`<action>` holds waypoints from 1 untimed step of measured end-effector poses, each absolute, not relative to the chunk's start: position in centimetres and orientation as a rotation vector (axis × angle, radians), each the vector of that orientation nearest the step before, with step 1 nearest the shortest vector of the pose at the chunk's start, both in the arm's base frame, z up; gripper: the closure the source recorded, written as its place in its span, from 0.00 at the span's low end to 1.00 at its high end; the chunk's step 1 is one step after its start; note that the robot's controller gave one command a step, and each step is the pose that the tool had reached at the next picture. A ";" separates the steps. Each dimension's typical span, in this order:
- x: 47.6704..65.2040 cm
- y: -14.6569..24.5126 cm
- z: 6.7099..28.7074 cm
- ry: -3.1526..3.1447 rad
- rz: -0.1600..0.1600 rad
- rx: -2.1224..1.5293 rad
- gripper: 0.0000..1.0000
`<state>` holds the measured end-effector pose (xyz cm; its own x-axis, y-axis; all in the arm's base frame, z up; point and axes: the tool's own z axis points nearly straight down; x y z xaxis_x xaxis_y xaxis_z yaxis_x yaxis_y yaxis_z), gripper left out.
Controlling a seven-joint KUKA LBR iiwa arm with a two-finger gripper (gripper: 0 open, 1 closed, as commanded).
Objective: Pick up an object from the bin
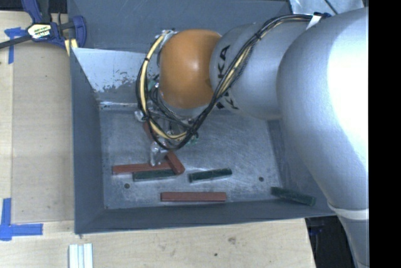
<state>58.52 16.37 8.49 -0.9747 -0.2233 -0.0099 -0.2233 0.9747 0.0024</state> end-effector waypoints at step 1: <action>58.4 16.4 8.5 3.110 0.006 -0.357 0.00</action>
Offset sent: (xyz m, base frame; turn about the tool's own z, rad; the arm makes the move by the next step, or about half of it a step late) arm 0.0107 0.0222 0.0181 -0.0740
